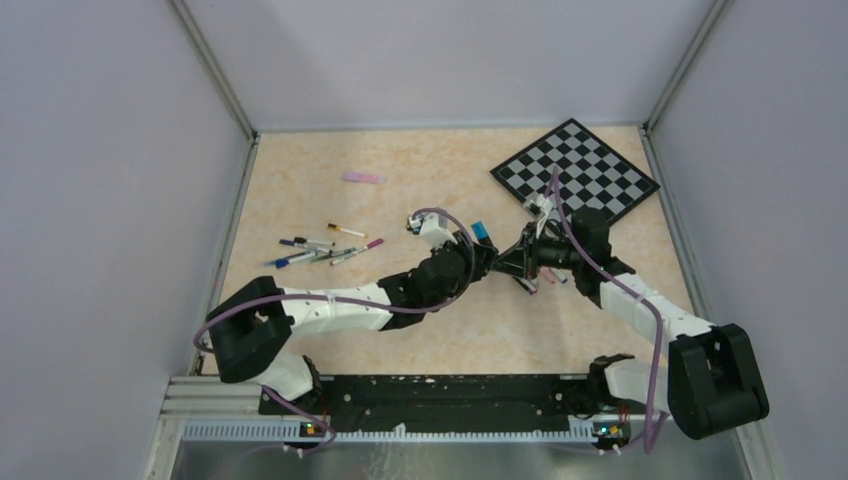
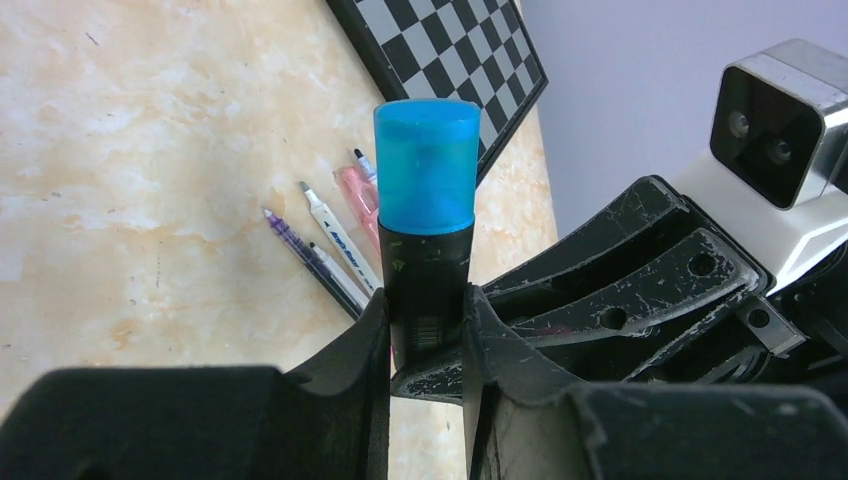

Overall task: Open the pen caps
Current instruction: Open the pen cap from the pen.

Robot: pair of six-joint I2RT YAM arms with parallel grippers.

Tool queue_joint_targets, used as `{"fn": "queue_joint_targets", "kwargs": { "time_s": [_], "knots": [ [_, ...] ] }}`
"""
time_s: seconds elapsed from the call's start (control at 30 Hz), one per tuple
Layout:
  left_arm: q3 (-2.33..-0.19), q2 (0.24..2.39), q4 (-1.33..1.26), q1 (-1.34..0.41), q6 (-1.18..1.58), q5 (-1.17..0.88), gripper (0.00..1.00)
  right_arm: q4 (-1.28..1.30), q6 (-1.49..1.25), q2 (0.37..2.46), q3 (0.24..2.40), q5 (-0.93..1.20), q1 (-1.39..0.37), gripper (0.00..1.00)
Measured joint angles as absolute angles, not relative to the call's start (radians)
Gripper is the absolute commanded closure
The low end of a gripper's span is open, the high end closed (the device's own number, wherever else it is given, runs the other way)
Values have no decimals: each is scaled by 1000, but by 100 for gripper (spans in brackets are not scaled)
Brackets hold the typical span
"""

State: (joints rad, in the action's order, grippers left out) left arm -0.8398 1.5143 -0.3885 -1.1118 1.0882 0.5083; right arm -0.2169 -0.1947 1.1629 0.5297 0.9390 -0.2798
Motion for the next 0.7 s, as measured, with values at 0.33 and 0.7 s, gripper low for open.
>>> {"fn": "queue_joint_targets", "kwargs": {
  "time_s": [0.33, 0.7],
  "knots": [
    [-803, 1486, -461, -1118, 968, 510, 10, -168, -128, 1167, 542, 956, -286, 100],
    [-454, 1021, -745, -1037, 582, 296, 1, 51, 108, 1166, 611, 1117, -288, 100]
  ]
}}
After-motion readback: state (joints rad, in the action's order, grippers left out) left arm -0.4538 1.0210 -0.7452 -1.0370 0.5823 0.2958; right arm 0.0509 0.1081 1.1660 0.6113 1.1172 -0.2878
